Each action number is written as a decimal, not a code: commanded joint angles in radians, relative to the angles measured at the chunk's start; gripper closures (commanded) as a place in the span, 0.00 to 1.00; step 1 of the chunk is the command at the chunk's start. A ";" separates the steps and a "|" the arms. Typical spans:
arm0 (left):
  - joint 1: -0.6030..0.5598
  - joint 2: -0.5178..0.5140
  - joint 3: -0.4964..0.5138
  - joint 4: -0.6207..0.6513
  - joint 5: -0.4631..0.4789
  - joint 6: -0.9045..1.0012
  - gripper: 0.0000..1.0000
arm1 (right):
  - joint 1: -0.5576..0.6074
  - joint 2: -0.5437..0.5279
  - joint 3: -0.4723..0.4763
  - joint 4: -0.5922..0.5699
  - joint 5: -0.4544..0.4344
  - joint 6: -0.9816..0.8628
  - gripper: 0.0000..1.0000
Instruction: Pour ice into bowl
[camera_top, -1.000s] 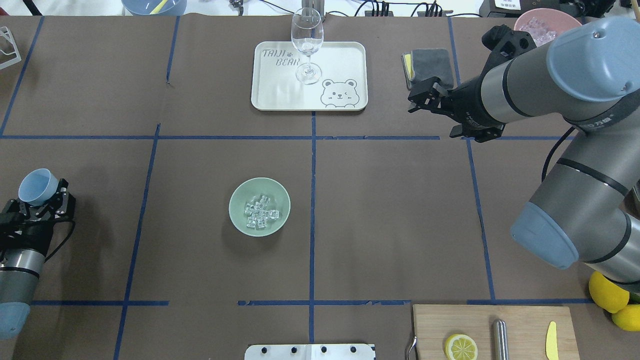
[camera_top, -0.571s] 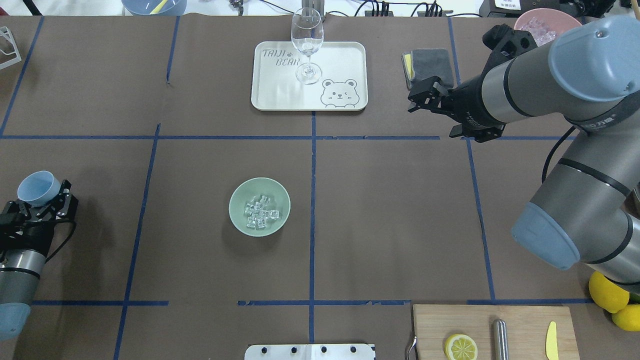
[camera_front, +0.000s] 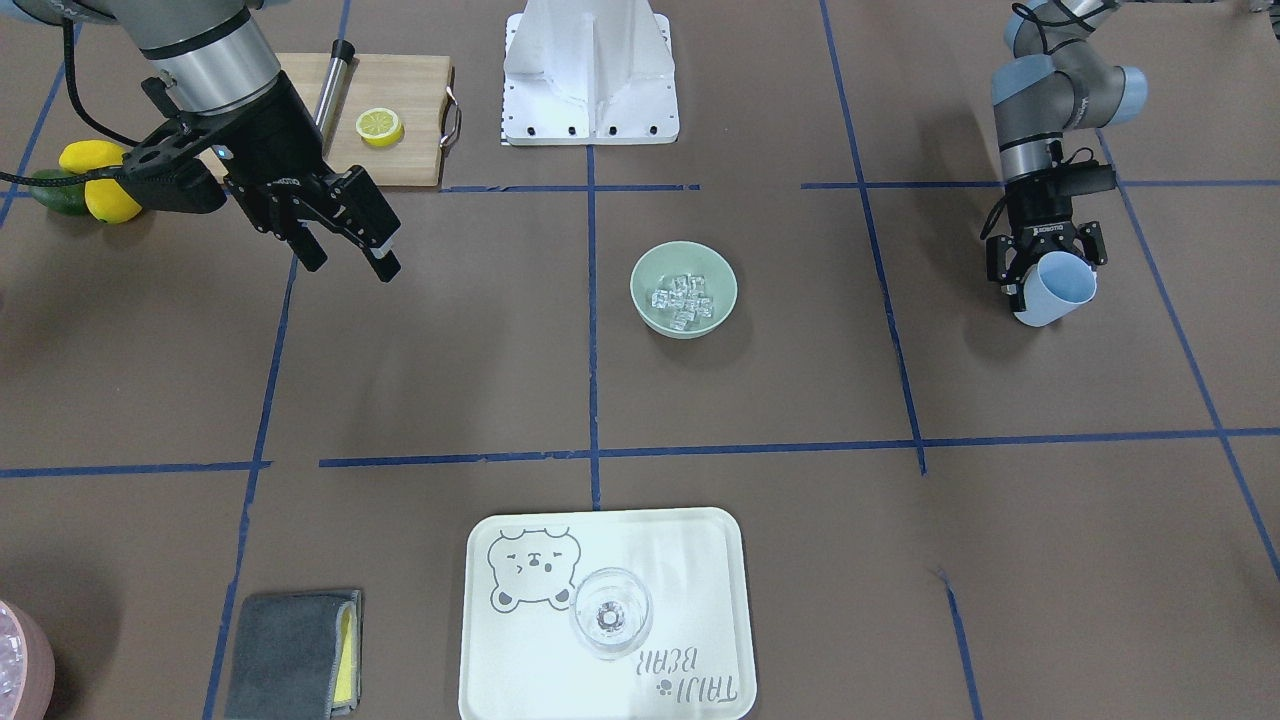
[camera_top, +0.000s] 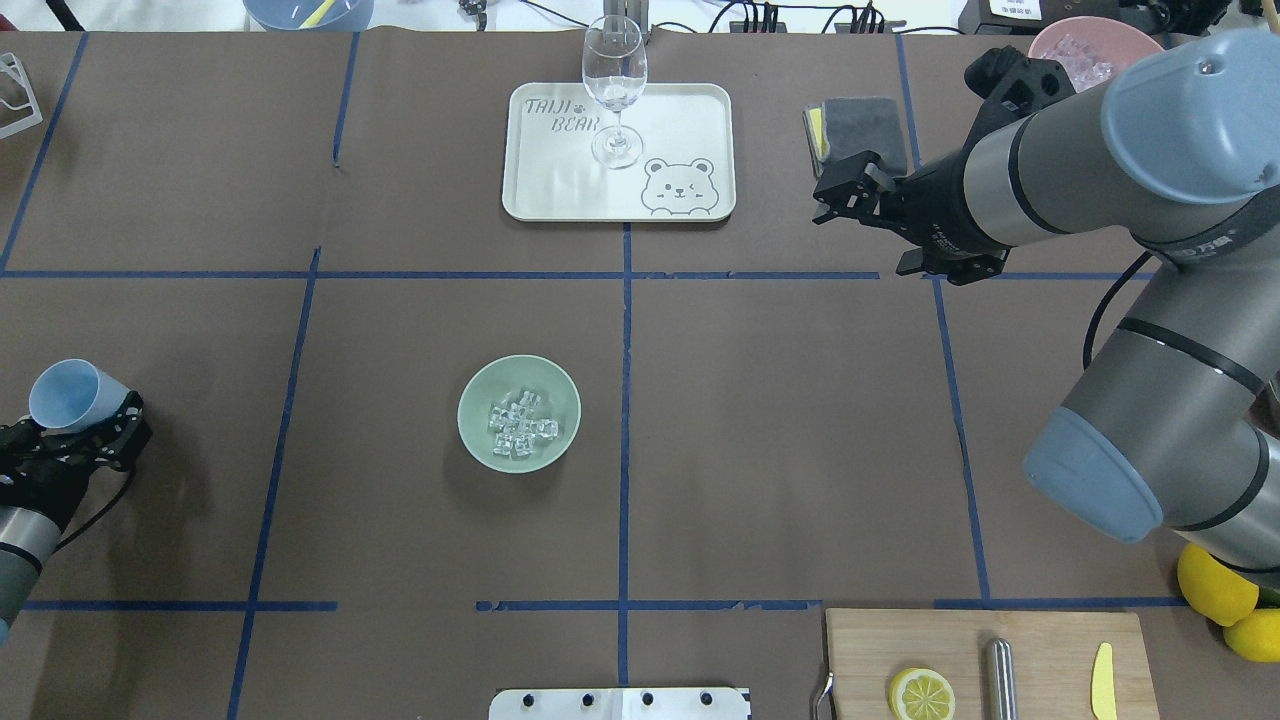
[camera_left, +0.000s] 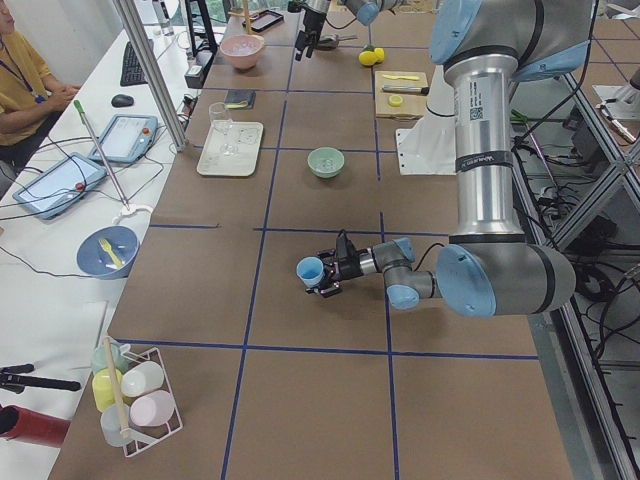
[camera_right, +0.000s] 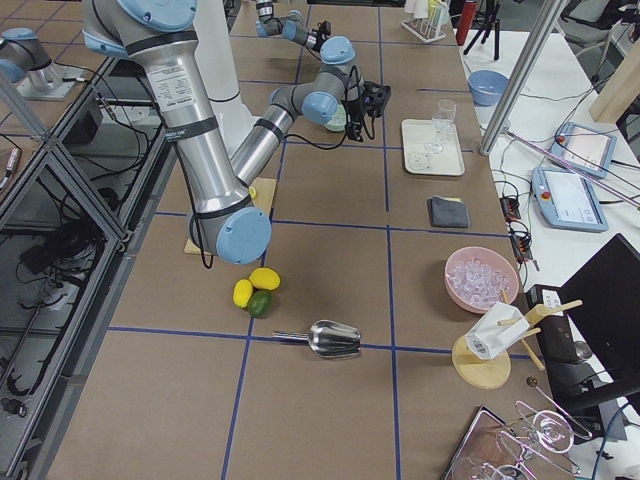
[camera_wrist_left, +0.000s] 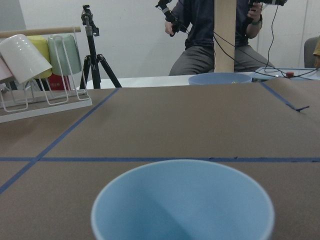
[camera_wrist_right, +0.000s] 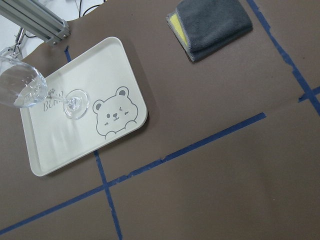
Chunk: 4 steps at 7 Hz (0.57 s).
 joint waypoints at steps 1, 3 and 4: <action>0.011 0.037 -0.062 -0.035 -0.103 0.047 0.00 | -0.001 0.001 -0.001 0.000 0.000 0.000 0.00; 0.026 0.109 -0.104 -0.147 -0.236 0.170 0.00 | -0.001 0.001 0.001 0.000 0.002 0.000 0.00; 0.028 0.169 -0.118 -0.260 -0.298 0.273 0.00 | -0.001 0.002 0.001 0.000 0.003 -0.001 0.00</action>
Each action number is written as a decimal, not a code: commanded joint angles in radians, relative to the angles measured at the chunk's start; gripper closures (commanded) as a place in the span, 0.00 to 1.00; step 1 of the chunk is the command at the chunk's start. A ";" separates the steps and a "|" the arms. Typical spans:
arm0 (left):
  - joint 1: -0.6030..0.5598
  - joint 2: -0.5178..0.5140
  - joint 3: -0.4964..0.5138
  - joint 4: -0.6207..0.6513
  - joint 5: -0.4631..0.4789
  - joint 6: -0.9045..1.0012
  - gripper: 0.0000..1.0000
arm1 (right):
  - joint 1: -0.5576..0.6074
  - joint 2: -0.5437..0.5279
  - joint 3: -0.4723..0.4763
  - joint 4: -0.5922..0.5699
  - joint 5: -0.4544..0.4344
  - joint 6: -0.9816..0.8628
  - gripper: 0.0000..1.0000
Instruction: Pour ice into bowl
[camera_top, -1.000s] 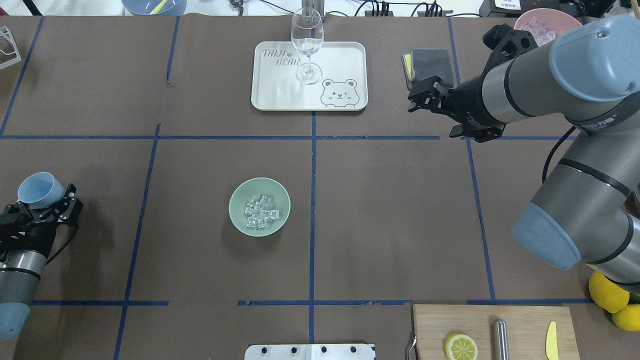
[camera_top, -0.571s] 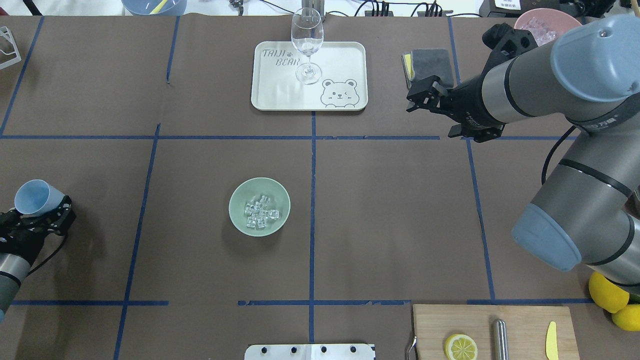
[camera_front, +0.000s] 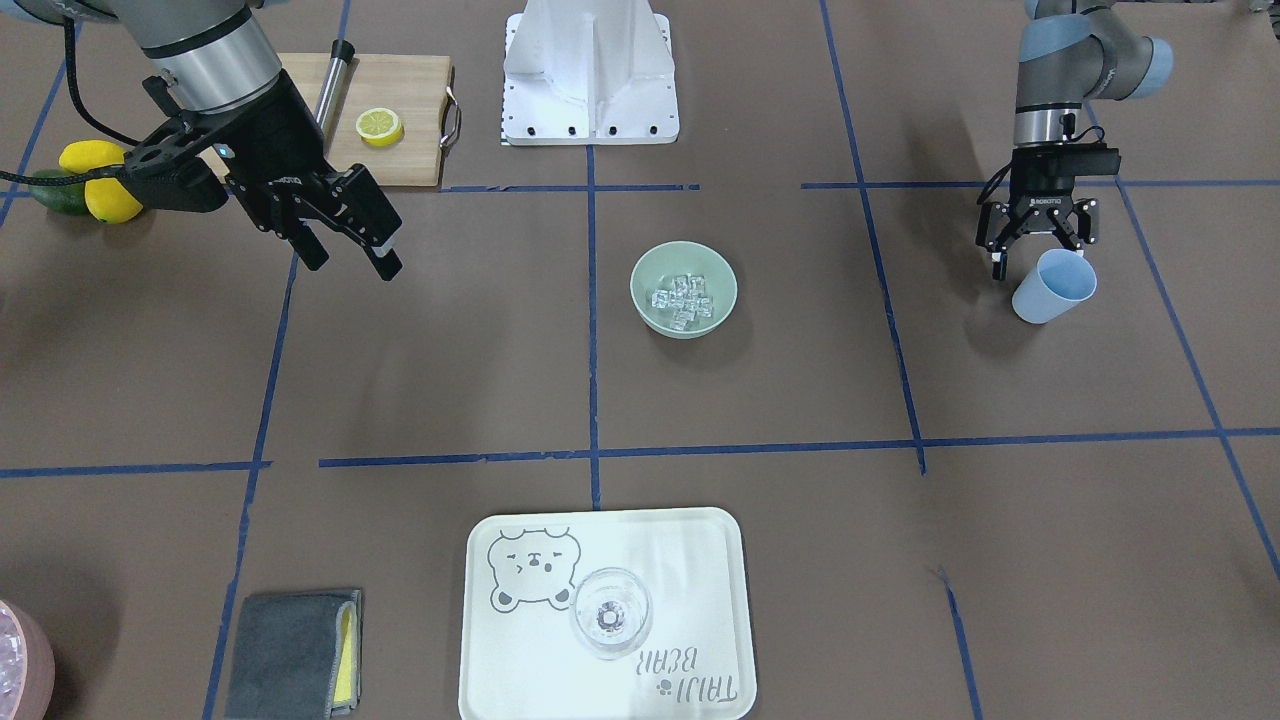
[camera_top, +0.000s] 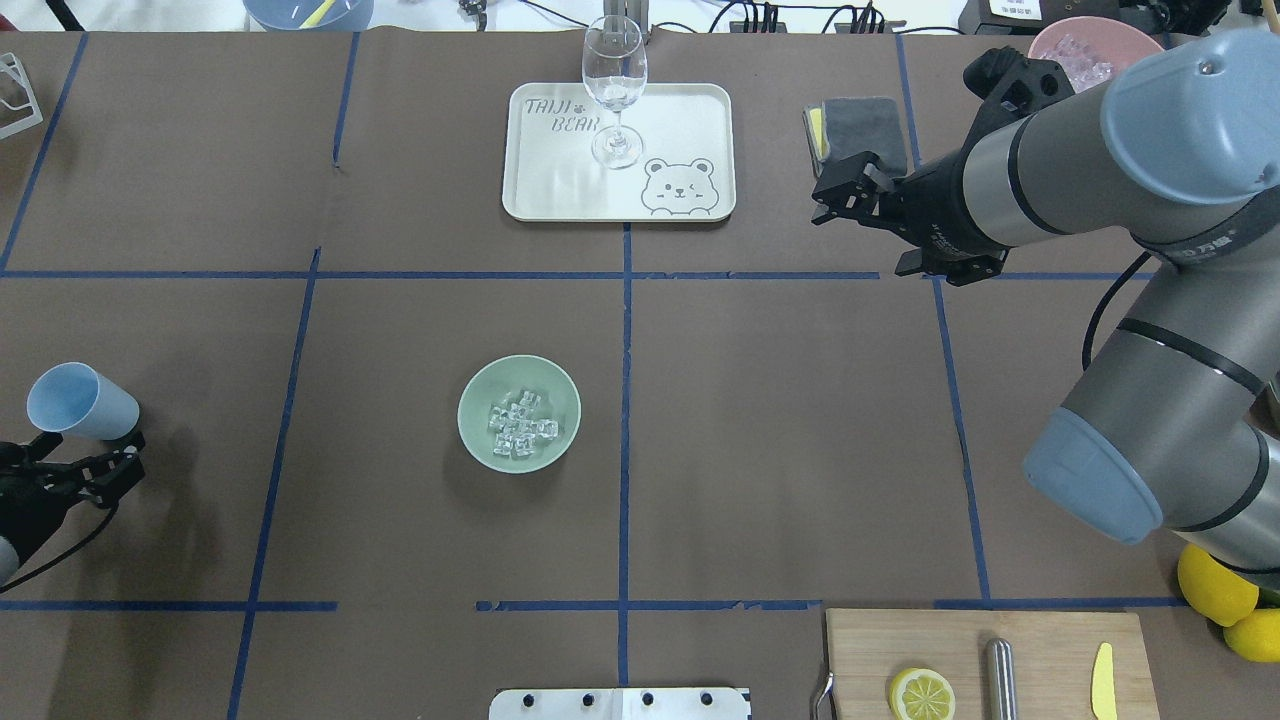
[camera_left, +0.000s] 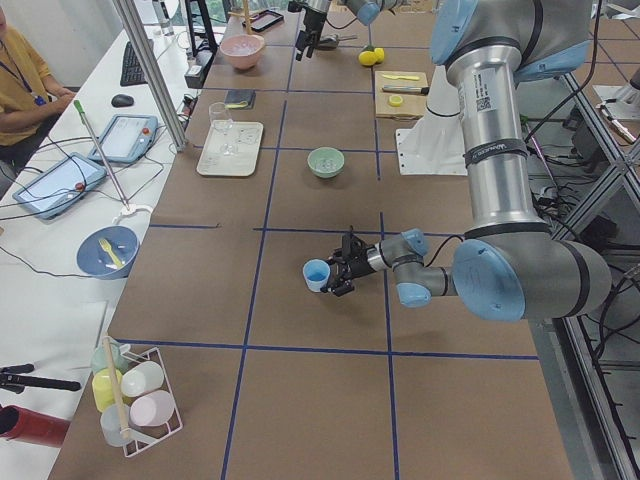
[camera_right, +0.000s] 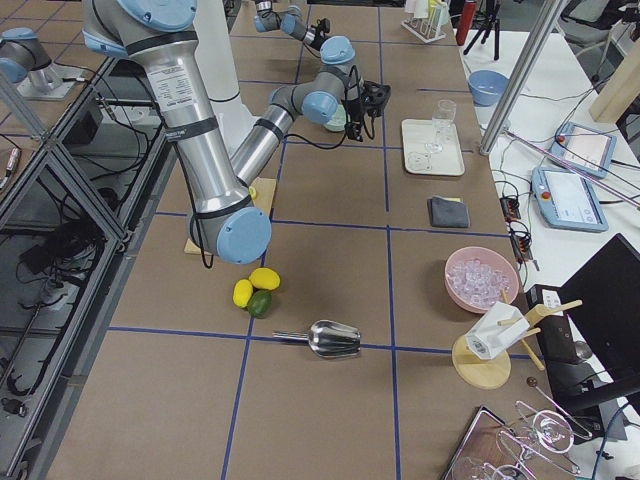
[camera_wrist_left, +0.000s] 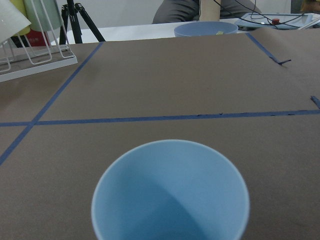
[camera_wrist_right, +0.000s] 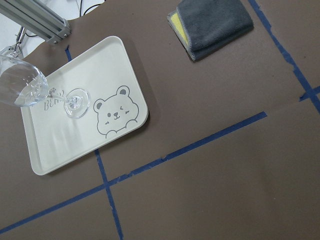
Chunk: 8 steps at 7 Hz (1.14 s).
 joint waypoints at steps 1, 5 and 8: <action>0.004 0.097 -0.025 -0.148 -0.149 0.175 0.00 | 0.000 0.000 0.006 0.000 0.004 -0.001 0.00; -0.209 0.257 -0.108 -0.242 -0.571 0.555 0.00 | -0.087 0.041 0.003 0.003 -0.002 0.098 0.00; -0.593 0.175 -0.060 -0.223 -0.948 0.760 0.00 | -0.274 0.116 -0.038 0.050 -0.151 0.131 0.00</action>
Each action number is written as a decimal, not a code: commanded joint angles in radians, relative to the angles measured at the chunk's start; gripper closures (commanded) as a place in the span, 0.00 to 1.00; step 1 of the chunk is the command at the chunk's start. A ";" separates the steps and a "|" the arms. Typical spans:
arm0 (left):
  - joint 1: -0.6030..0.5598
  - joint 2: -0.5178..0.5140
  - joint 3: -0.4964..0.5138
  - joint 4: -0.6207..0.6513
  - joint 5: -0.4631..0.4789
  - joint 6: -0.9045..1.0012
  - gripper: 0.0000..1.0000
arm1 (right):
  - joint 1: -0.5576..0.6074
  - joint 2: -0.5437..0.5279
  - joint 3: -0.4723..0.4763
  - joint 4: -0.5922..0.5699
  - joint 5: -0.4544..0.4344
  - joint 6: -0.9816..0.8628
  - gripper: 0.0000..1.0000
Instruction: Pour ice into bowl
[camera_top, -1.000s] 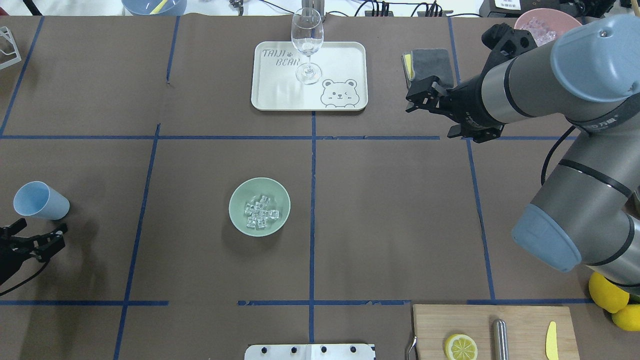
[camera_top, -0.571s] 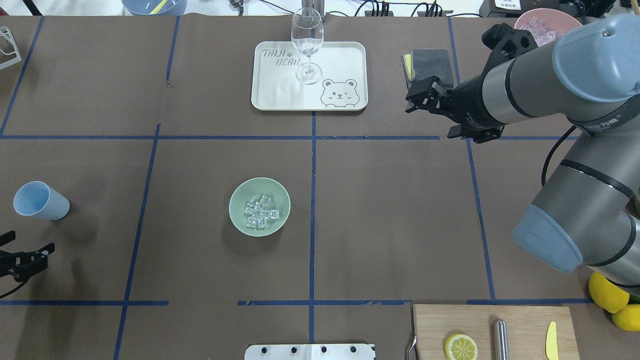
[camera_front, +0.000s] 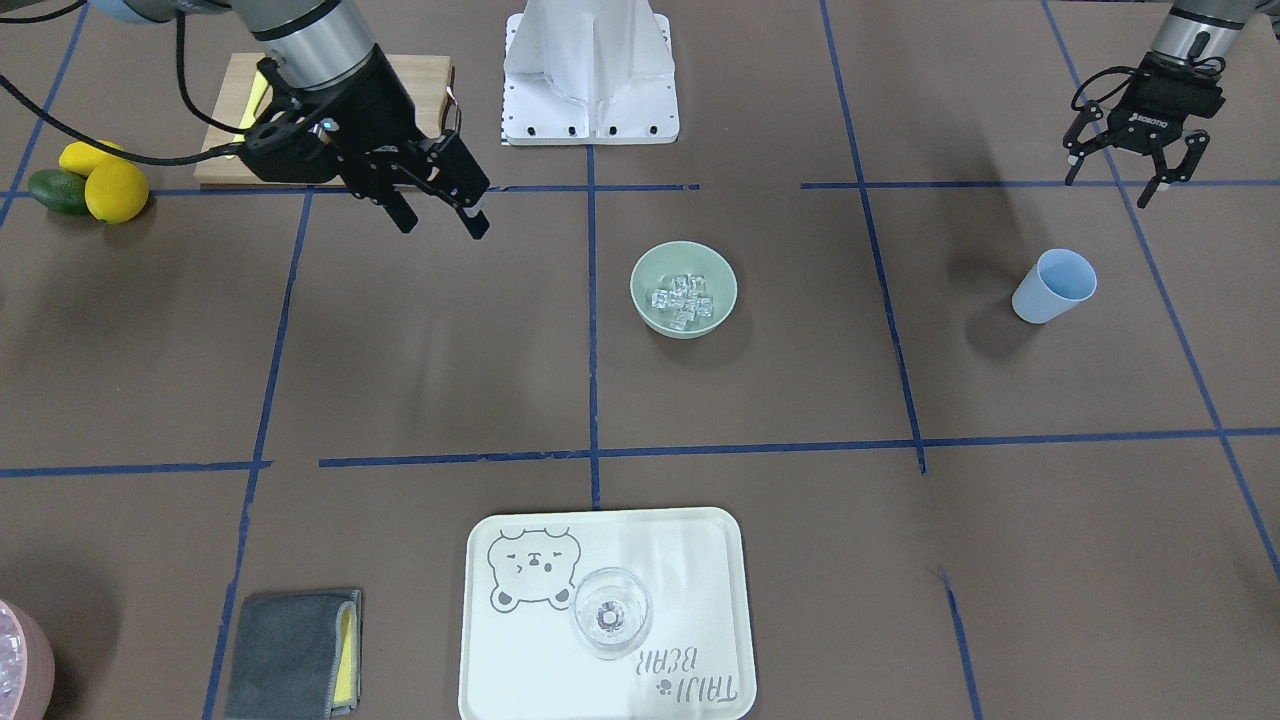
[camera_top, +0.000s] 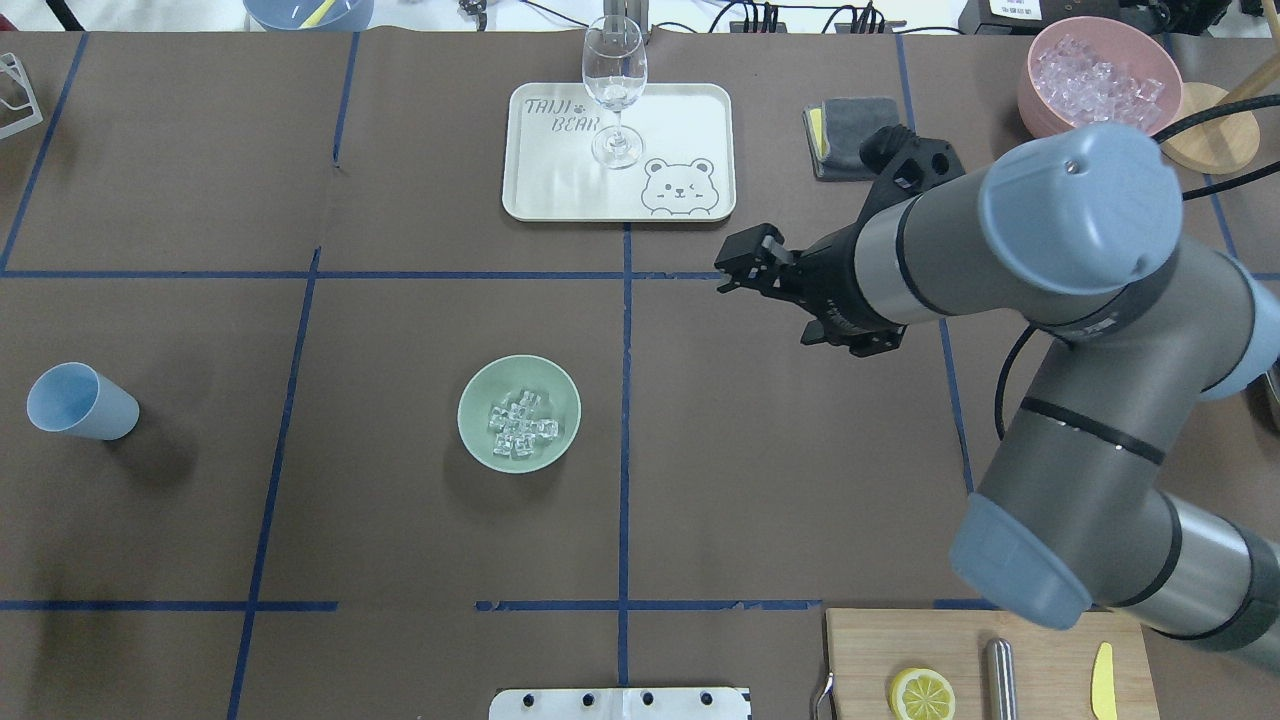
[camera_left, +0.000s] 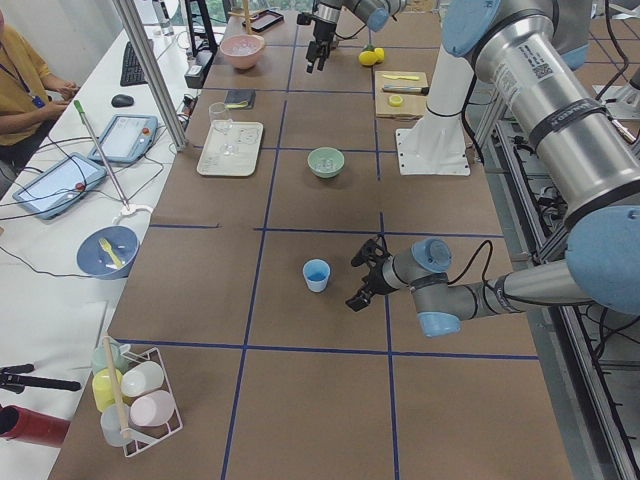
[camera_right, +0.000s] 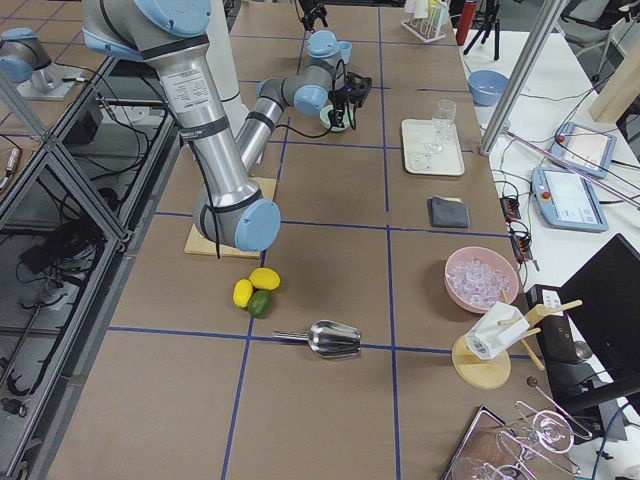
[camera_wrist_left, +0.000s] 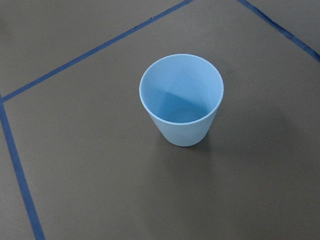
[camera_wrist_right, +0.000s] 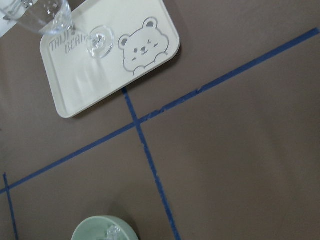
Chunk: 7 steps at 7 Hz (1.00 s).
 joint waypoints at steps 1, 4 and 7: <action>-0.269 -0.137 0.047 0.112 -0.279 0.074 0.00 | -0.127 0.087 -0.089 0.029 -0.106 0.070 0.00; -0.584 -0.324 0.044 0.329 -0.532 0.133 0.00 | -0.219 0.213 -0.356 0.132 -0.206 0.099 0.00; -0.631 -0.455 0.055 0.457 -0.581 0.130 0.00 | -0.244 0.264 -0.496 0.144 -0.201 0.100 0.00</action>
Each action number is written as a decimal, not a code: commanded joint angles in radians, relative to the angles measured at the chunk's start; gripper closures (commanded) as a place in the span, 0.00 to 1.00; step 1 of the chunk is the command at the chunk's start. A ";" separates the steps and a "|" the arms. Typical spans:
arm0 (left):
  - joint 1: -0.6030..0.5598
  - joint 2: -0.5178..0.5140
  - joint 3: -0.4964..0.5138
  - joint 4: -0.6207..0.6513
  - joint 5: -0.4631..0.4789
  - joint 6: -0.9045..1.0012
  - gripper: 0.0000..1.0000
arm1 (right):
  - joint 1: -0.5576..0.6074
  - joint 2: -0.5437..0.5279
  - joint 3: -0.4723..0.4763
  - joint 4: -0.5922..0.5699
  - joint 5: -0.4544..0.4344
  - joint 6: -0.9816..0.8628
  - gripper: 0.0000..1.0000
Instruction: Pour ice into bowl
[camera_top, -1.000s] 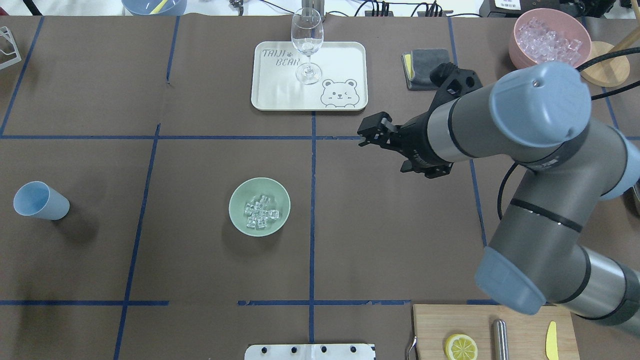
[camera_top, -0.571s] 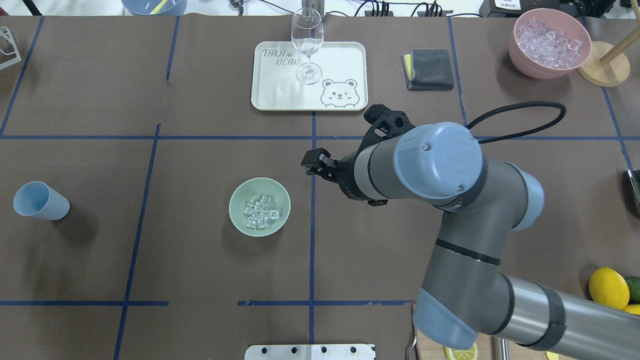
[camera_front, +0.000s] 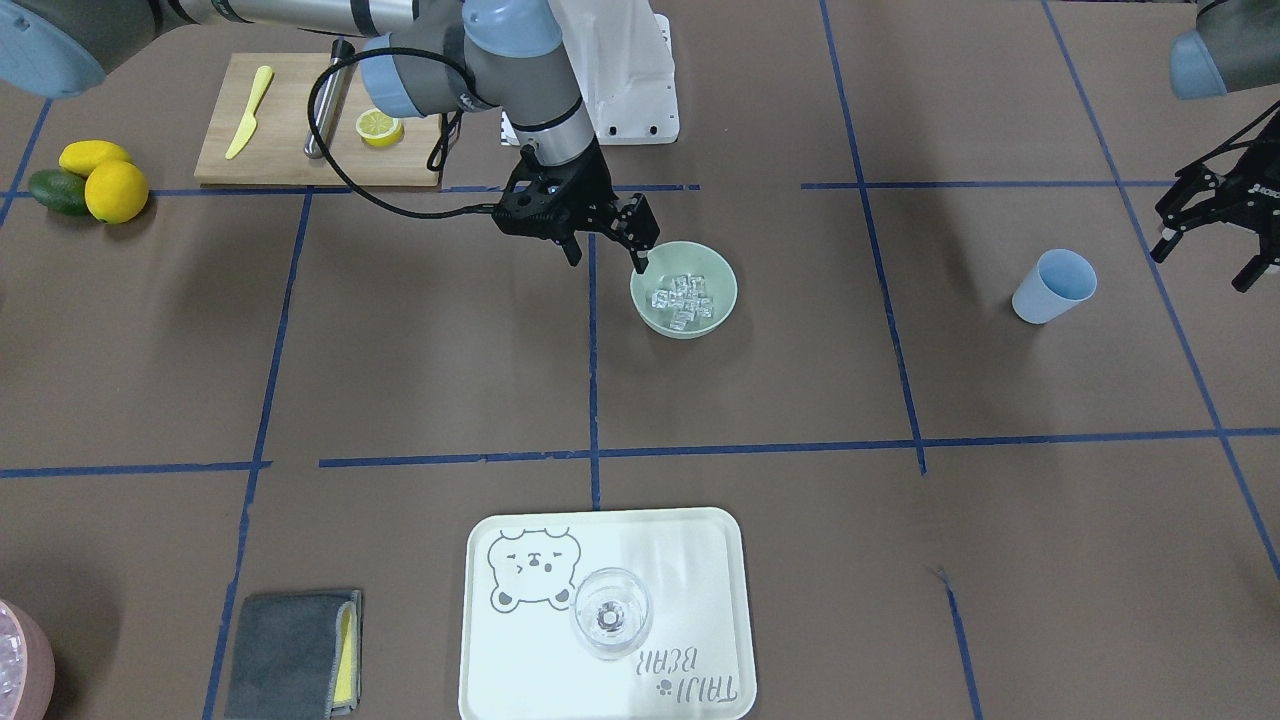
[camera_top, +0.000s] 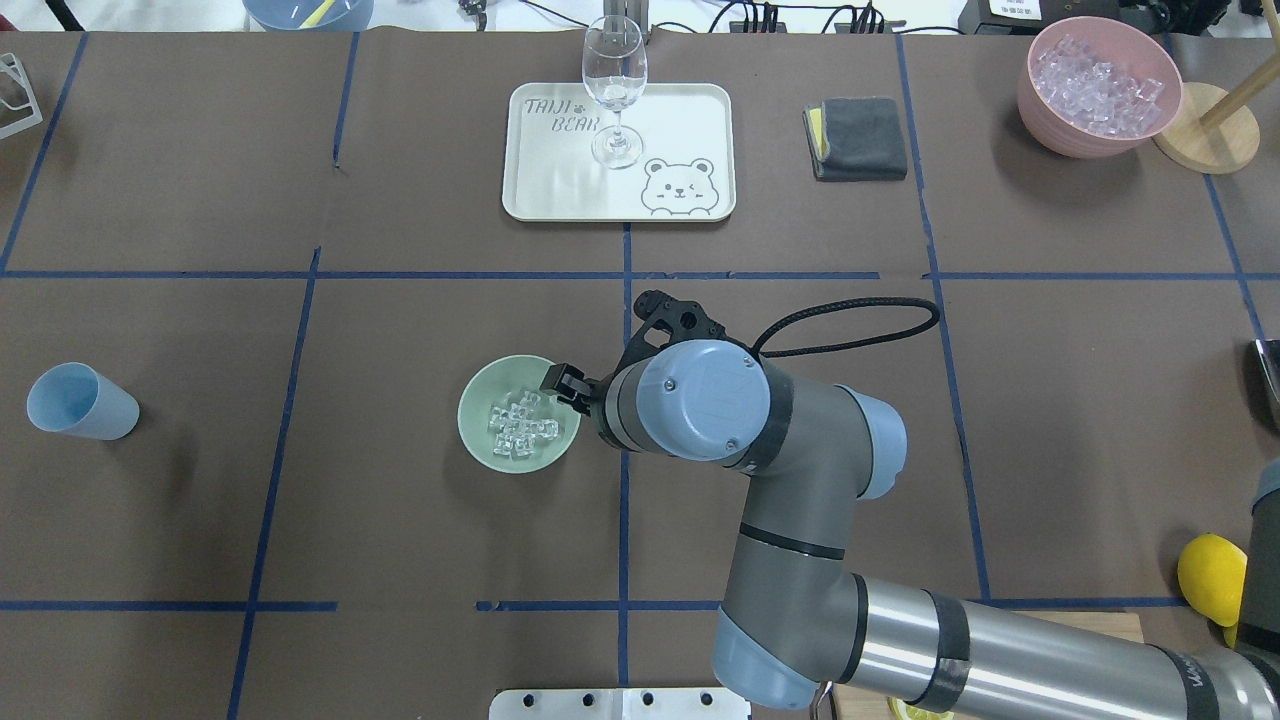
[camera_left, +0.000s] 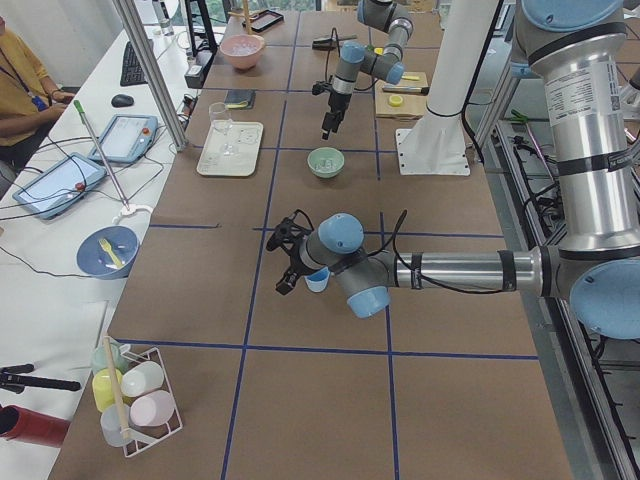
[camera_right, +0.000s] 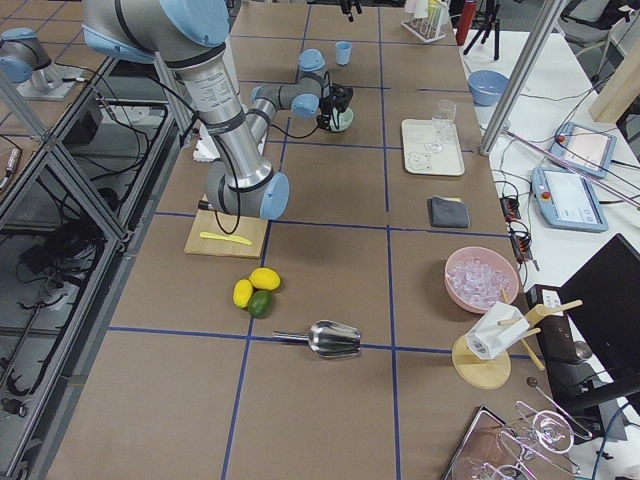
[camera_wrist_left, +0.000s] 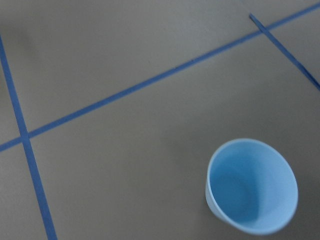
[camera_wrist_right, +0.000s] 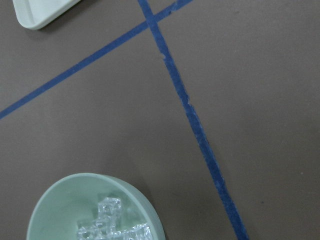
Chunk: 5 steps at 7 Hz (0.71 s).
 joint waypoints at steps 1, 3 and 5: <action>-0.013 -0.035 0.004 0.022 -0.010 -0.001 0.00 | -0.017 0.050 -0.094 0.006 0.001 -0.011 0.00; -0.012 -0.038 0.005 0.022 -0.007 -0.015 0.00 | -0.030 0.073 -0.144 0.012 0.004 -0.014 0.31; -0.012 -0.038 0.007 0.022 -0.003 -0.013 0.00 | -0.030 0.071 -0.142 0.055 0.012 -0.078 1.00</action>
